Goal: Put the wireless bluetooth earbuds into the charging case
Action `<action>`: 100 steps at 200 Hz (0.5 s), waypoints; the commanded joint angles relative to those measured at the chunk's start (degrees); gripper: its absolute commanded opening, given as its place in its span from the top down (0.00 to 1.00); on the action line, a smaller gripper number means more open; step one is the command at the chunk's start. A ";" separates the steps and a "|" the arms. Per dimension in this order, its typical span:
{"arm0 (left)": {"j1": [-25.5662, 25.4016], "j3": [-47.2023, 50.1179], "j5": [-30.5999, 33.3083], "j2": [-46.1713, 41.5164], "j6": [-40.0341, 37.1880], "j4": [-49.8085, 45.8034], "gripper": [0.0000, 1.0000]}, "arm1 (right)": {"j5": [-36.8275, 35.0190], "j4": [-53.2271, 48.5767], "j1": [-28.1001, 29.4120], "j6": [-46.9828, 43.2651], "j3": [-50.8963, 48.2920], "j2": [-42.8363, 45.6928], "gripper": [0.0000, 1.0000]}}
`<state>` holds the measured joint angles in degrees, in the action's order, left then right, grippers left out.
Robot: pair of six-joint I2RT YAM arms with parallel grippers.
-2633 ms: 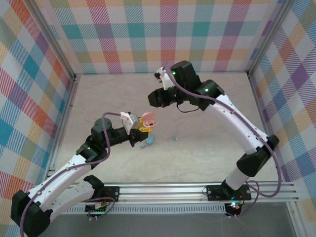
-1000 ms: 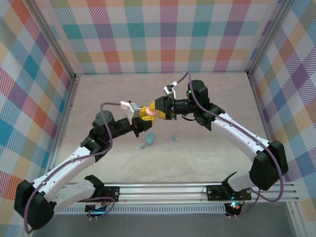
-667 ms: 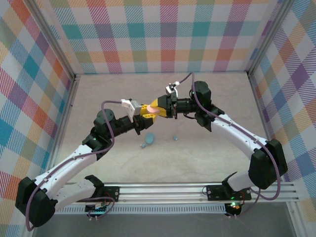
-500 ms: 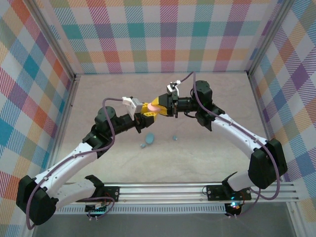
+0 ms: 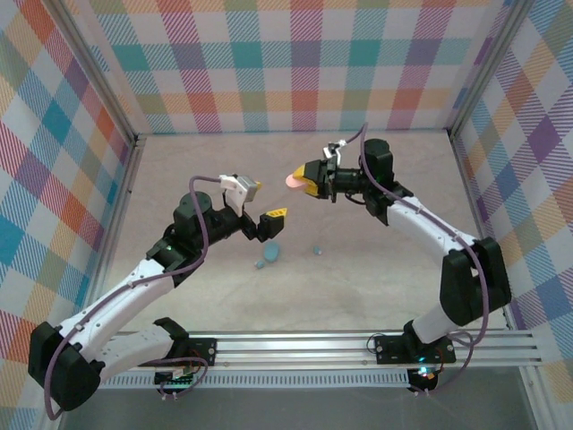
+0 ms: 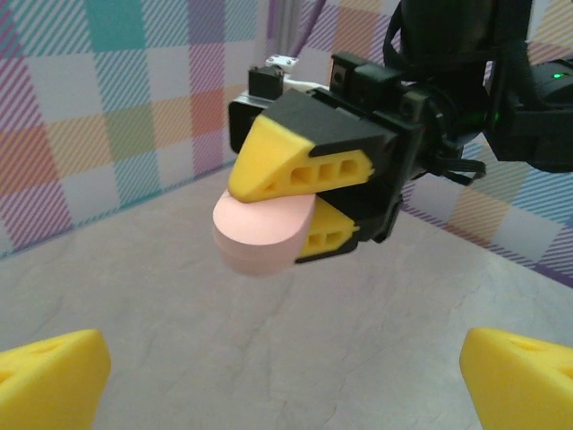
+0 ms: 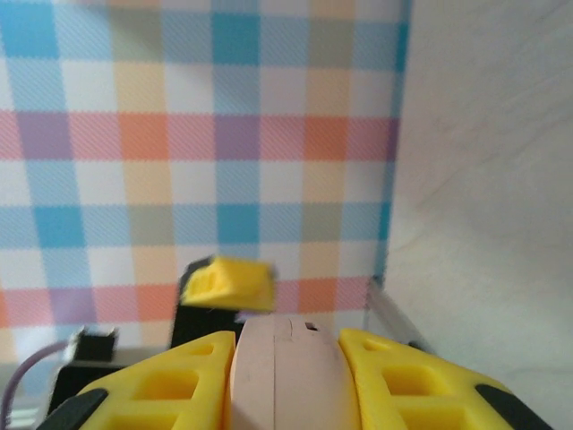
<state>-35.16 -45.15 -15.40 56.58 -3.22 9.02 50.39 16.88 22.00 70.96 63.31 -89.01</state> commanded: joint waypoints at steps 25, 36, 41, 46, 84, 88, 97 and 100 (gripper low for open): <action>-0.13 1.04 18.50 -3.66 10.65 -11.50 0.00 | -3.57 -17.67 -3.41 -25.83 8.00 -10.29 0.75; 0.07 0.68 21.21 -4.00 12.33 -15.09 0.00 | -4.02 -19.01 -3.44 -29.04 9.40 -13.90 0.75; 0.17 0.67 21.98 -4.33 12.97 -16.40 0.00 | -4.34 -19.87 -3.46 -30.21 10.14 -15.66 0.75; 0.25 0.82 23.02 -4.73 13.40 -17.44 0.00 | -4.52 -20.33 -3.47 -31.10 10.83 -17.46 0.75; 1.14 5.20 21.33 -8.74 12.91 -17.56 0.00 | -4.32 -19.21 -3.50 -33.83 14.50 -28.45 0.75; 1.22 5.39 21.15 -8.94 12.83 -17.74 0.00 | -4.89 -19.02 -3.54 -34.06 14.54 -29.05 0.75; 1.32 5.66 21.05 -9.05 12.64 -18.51 0.00 | -6.00 -19.11 -3.57 -34.71 14.63 -30.34 0.75; 1.32 5.75 21.08 -9.03 12.55 -18.71 0.00 | -6.20 -19.29 -3.62 -34.87 14.89 -30.87 0.75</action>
<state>-34.44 -40.77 4.86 48.77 8.38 -7.29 45.54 -0.86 18.22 41.28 76.01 -117.60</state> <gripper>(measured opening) 0.998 0.308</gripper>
